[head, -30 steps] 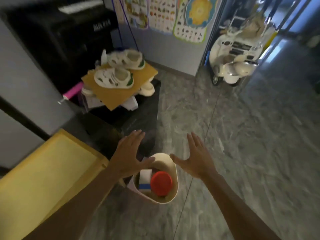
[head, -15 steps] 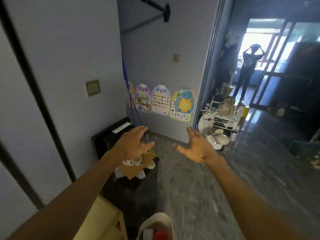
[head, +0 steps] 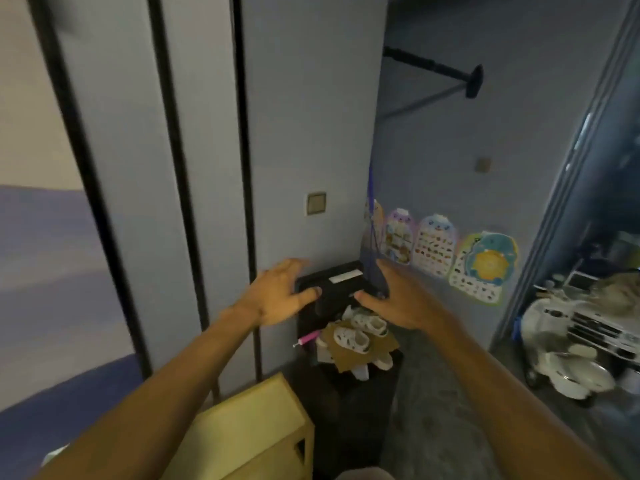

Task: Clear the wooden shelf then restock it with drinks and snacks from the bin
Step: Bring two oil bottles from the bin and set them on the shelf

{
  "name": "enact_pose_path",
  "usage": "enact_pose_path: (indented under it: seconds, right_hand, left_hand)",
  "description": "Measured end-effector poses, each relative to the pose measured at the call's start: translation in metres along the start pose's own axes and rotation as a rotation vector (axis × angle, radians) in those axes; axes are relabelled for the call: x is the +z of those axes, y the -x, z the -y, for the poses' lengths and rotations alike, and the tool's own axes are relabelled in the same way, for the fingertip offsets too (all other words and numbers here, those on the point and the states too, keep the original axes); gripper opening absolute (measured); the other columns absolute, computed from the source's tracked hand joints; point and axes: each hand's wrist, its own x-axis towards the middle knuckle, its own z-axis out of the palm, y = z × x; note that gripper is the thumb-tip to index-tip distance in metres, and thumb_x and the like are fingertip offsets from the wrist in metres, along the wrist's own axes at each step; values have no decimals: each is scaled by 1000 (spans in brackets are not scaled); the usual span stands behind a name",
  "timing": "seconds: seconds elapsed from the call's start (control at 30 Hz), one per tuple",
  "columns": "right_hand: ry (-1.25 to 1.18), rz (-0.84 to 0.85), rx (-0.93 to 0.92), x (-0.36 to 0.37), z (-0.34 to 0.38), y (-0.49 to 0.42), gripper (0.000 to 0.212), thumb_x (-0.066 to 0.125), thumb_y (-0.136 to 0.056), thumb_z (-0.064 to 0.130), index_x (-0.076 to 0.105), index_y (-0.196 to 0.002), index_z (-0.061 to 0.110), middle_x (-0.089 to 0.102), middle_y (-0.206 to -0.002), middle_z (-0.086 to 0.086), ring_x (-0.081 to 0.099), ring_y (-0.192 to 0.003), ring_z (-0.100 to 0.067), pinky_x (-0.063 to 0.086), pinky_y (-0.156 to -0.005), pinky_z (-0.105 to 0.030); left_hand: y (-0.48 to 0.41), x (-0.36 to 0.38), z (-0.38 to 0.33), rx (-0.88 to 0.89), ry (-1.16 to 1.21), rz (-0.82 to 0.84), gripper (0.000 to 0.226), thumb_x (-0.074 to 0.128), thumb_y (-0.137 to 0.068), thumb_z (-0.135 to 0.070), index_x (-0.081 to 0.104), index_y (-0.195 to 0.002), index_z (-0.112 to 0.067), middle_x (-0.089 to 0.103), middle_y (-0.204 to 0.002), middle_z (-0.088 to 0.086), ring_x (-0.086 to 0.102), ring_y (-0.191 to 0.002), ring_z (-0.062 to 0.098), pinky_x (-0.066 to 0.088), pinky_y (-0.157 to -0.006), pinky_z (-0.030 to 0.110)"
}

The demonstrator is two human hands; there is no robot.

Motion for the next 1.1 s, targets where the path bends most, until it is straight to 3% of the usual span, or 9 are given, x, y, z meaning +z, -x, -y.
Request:
enact_pose_path:
  seconds: [0.07, 0.27, 0.43, 0.57, 0.77, 0.9, 1.1]
  right_hand:
    - [2, 35, -96, 7, 56, 3, 102, 58, -88, 81, 24, -166, 25, 35, -169, 2, 45, -149, -25, 41, -119, -48]
    - [-17, 201, -375, 74, 215, -5, 110, 56, -89, 83, 16, -170, 21, 22, -176, -1, 30, -158, -25, 33, -125, -46]
    - [-43, 283, -645, 137, 384, 19, 114, 52, -85, 88, 15, -170, 22, 21, -177, 2, 30, -159, -21, 32, -126, -43]
    - [-82, 335, -818, 180, 511, 68, 111, 51, -88, 86, 13, -171, 22, 19, -177, 1, 31, -158, -24, 32, -125, -44]
    - [-119, 454, -1081, 243, 659, 173, 102, 54, -95, 76, 15, -170, 19, 21, -176, -4, 32, -157, -28, 34, -123, -45]
    - [-171, 539, -1231, 283, 743, 246, 103, 53, -93, 79, 19, -169, 18, 25, -175, -7, 35, -156, -30, 35, -123, -47]
    - [-173, 674, -1445, 343, 847, 330, 101, 49, -94, 80, 14, -170, 24, 20, -177, -1, 31, -158, -30, 36, -121, -53]
  left_hand:
    - [36, -25, 27, -99, -65, -46, 83, 47, -98, -71, 25, -165, -27, 30, -170, 3, 40, -150, 28, 30, -125, 47]
    - [189, -108, 106, -435, -148, -192, 89, 45, -92, -74, 30, -165, -24, 32, -170, 4, 44, -148, 32, 31, -124, 44]
    - [353, -172, 162, -712, -237, -301, 101, 36, -83, -82, 32, -164, -22, 33, -170, 5, 38, -153, 29, 30, -125, 48]
    - [494, -217, 188, -913, -351, -369, 96, 37, -87, -79, 33, -163, -21, 37, -168, 9, 42, -150, 32, 33, -123, 47]
    - [684, -252, 180, -1196, -423, -469, 91, 43, -91, -76, 35, -161, -19, 39, -165, 9, 47, -144, 33, 40, -118, 53]
    - [794, -253, 165, -1419, -398, -557, 100, 35, -84, -90, 37, -160, -25, 38, -166, 6, 48, -142, 32, 42, -116, 56]
    - [913, -241, 154, -1705, -398, -633, 86, 42, -92, -79, 35, -160, -27, 34, -169, 5, 41, -149, 31, 36, -120, 55]
